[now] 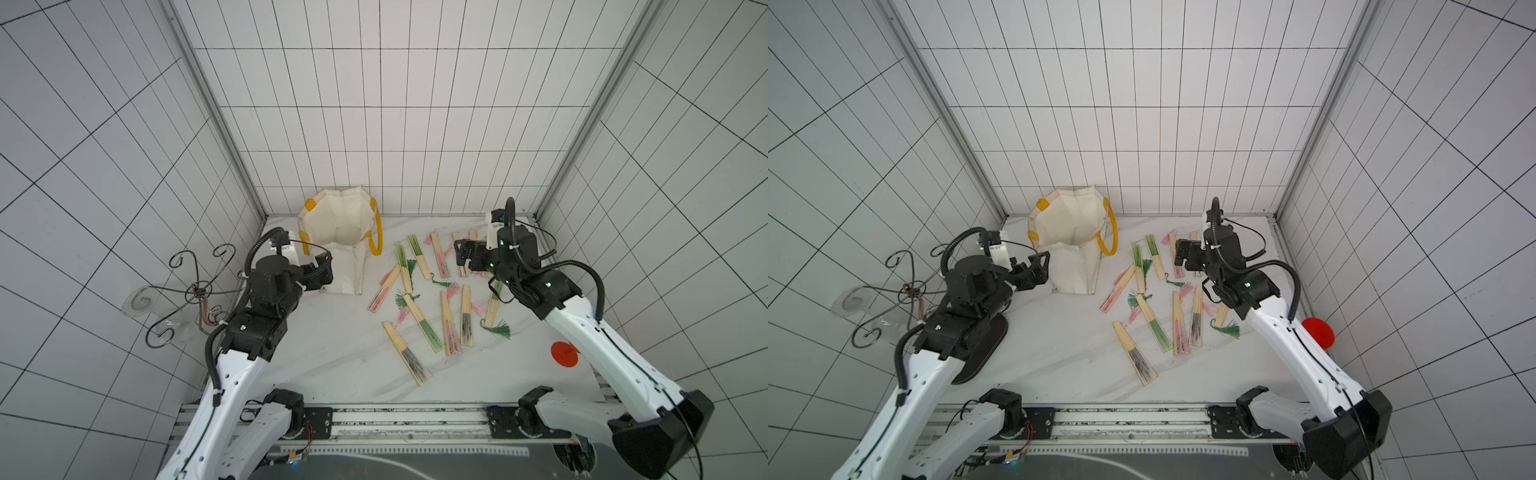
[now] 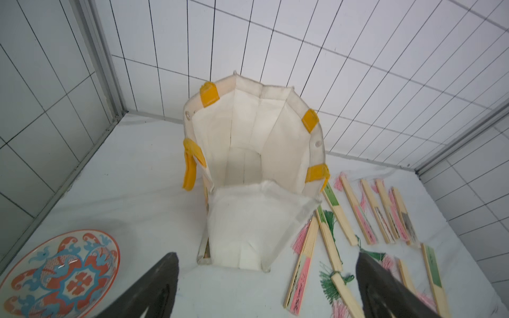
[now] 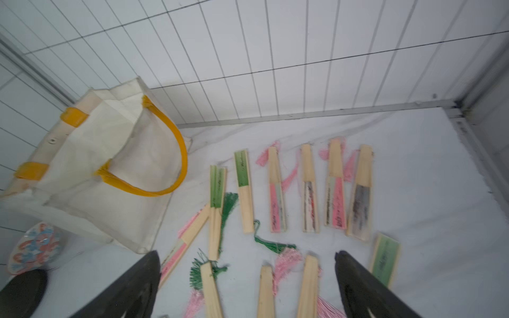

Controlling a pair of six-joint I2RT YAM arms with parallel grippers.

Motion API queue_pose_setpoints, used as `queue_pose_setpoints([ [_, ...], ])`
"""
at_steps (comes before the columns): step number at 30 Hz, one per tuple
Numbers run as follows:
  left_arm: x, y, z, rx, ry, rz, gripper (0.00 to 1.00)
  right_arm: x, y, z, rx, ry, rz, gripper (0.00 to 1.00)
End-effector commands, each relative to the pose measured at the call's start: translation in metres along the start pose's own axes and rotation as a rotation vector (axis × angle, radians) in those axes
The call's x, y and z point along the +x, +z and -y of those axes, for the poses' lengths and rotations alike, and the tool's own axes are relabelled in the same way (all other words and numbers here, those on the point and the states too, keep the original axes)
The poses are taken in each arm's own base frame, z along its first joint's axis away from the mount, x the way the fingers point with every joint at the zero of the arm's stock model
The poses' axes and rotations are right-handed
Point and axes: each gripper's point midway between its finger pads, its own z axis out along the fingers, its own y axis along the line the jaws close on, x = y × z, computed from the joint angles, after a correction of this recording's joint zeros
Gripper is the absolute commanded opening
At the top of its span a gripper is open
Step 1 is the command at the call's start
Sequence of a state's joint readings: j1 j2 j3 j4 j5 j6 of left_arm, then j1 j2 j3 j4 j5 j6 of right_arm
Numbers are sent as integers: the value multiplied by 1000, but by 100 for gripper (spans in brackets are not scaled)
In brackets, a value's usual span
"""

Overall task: Take out the folding fans from the tote bags
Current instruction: Reset both arms

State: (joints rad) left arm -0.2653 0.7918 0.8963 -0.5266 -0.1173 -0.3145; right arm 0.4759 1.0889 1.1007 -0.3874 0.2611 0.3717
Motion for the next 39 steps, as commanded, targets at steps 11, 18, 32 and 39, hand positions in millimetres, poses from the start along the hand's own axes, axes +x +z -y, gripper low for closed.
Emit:
queue_pose_setpoints([
  [11, 73, 48, -59, -418, 257, 17, 97, 71, -13, 140, 482, 92, 236, 100],
  [18, 68, 75, -63, -468, 299, 154, 97, 84, -14, 170, 539, 60, 361, 100],
  [32, 79, 117, -102, -313, 235, 280, 97, 82, -21, 211, 634, 75, 504, 100],
  [39, 94, 140, -100, -200, 252, 269, 97, 84, -15, 225, 636, 89, 508, 100],
])
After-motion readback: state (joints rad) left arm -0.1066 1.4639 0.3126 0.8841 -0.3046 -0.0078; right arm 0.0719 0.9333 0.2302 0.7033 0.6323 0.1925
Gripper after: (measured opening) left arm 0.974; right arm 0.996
